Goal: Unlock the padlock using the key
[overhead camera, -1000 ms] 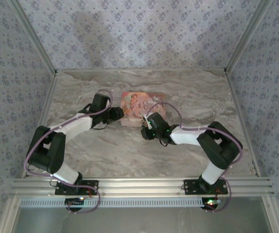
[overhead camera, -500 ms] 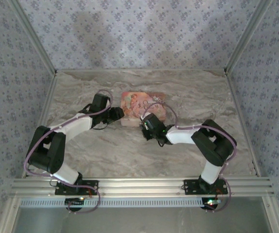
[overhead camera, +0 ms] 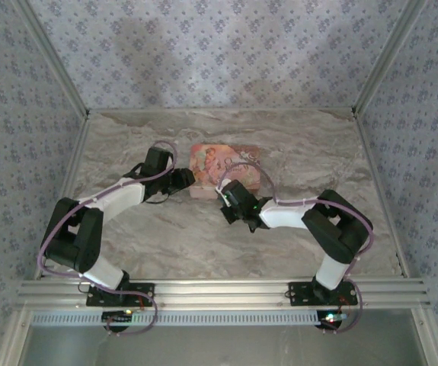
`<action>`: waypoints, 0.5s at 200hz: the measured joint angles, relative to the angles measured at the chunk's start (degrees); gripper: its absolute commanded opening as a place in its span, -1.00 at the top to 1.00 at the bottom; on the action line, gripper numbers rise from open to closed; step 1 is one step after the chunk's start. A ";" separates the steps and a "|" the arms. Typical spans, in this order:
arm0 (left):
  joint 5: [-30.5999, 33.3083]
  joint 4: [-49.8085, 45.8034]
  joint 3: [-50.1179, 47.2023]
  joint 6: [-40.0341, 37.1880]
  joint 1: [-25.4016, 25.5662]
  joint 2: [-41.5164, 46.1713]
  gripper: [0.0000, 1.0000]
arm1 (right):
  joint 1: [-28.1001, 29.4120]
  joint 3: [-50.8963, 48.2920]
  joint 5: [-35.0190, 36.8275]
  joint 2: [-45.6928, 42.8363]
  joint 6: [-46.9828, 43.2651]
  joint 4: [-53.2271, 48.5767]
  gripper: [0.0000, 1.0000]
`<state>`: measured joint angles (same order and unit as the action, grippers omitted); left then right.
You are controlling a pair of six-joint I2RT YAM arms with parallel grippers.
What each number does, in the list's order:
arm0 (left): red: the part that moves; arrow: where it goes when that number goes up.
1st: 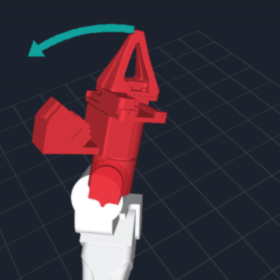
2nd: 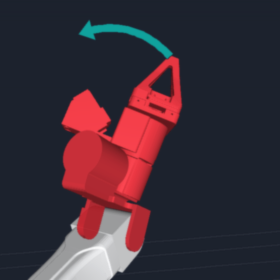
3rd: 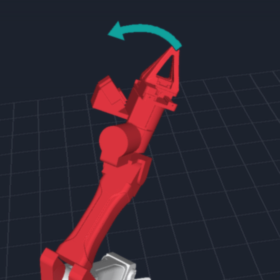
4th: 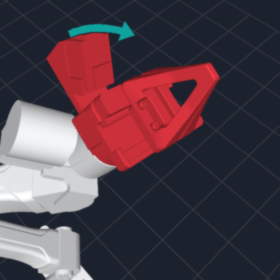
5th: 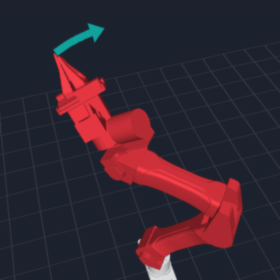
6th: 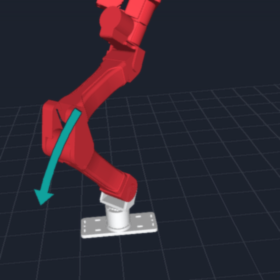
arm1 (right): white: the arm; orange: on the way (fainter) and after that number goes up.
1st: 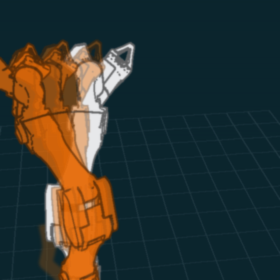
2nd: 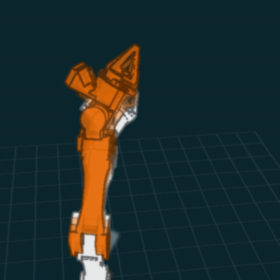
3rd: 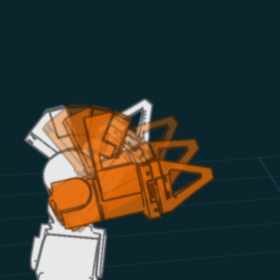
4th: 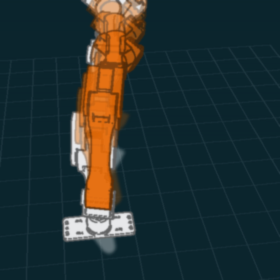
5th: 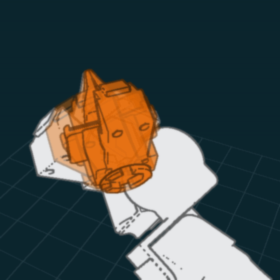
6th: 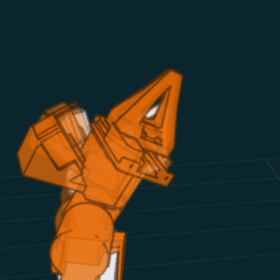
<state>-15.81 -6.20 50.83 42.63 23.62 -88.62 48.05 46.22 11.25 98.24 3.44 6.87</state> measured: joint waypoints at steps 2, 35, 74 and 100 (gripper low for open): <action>0.00 0.00 0.00 0.00 0.00 0.00 0.09 | 0.07 -0.02 0.00 -0.07 -0.17 -0.09 1.00; 0.00 0.00 0.00 0.00 0.00 0.00 0.09 | 0.74 -0.52 1.03 -1.33 -2.80 -1.25 1.00; 0.00 0.00 0.00 0.00 0.00 0.00 0.09 | 1.70 -1.31 3.37 -2.58 -6.73 -1.66 1.00; 0.00 0.00 0.00 0.00 0.00 0.00 0.09 | 2.80 -1.88 5.95 -3.21 -9.60 -1.49 1.00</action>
<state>-15.81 -6.20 50.83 42.63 23.62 -88.62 50.85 44.34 17.19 95.02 -6.15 5.39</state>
